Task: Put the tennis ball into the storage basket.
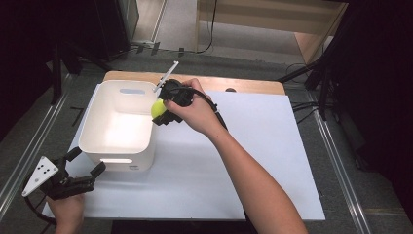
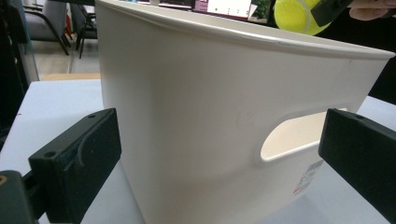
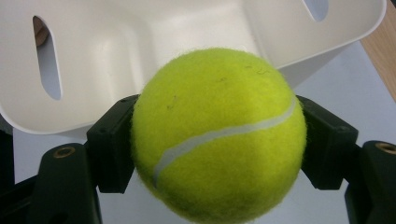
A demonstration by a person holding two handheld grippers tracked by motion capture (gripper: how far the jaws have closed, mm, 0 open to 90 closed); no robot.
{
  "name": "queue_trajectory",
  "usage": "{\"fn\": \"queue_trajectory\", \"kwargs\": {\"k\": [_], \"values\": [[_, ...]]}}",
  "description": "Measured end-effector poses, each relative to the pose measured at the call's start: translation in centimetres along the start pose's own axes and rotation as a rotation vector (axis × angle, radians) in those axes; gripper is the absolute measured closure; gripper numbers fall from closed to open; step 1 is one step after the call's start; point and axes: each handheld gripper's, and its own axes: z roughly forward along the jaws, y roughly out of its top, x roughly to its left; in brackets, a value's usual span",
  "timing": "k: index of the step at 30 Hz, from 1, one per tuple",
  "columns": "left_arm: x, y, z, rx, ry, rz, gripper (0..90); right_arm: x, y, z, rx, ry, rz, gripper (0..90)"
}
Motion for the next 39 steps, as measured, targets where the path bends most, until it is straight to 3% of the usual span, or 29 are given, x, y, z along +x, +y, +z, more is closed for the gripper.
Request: {"fn": "queue_trajectory", "kwargs": {"k": [39], "values": [[0.0, 0.0, 0.0, -0.001, -0.002, -0.001, 0.0, 2.4, 2.6, 1.4, -0.016, 0.033, -0.063, 23.2]]}}
